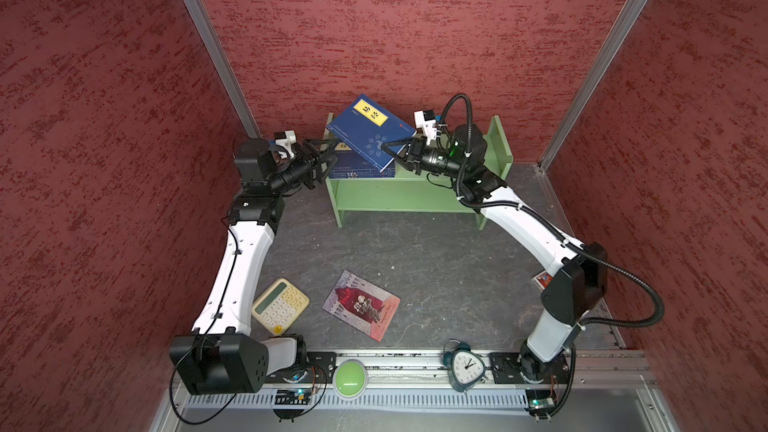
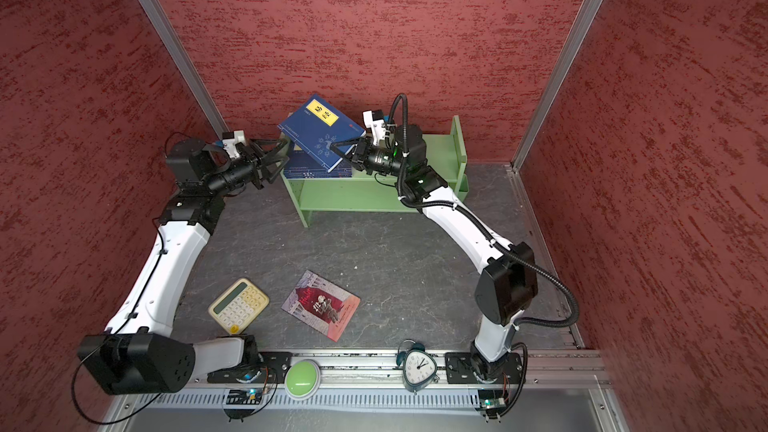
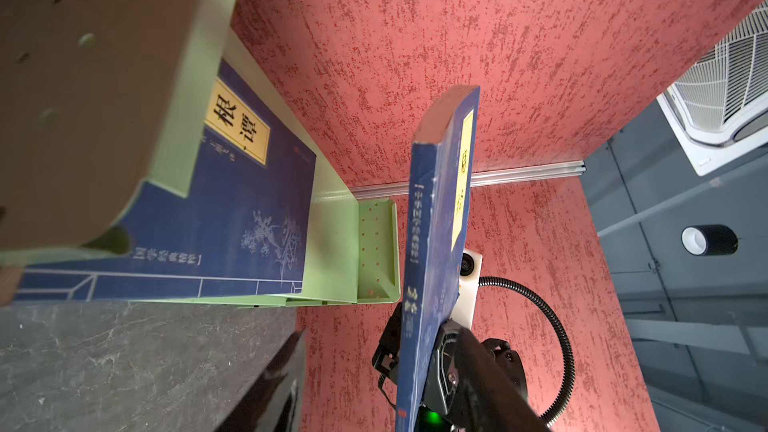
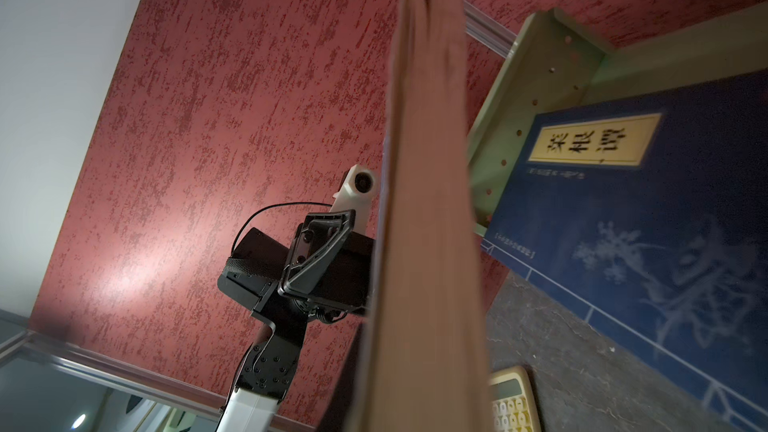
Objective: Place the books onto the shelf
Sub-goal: 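Tilt the book and lower it onto the shelf stack with both grippers, then push the book flat onto the stack with the right gripper while the left holds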
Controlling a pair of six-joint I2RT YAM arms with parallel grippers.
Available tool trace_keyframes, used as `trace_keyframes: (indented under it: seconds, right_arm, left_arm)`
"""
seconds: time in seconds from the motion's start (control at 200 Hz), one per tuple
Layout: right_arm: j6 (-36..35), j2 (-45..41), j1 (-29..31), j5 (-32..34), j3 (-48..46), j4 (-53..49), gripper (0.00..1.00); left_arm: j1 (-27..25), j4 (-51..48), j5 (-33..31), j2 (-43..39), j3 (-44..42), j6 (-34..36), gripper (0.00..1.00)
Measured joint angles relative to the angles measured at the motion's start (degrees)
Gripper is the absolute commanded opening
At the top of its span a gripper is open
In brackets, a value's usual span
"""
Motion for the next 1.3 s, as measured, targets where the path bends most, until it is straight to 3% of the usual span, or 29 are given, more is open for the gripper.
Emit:
trace_keyframes:
  seconds: [0.481,0.902,1.297]
  right_arm:
    - [-10.4,9.1,-6.3,-17.0,13.7,-19.1,0.16]
    - [-14.6,20.1,-9.1,-23.4,26.4,-28.8,0.19]
    - [-15.3,24.6,-10.8,-23.9,33.1,-33.2,0.56]
  left_arm:
    - [2.2,-3.1,2.6,-2.3,-0.4,0.6,0.6]
    - [2.0,-3.1,3.4,-2.0,-0.4,0.6,0.6]
    - [1.7,-3.1,3.5,-1.4,-0.4,0.3,0.61]
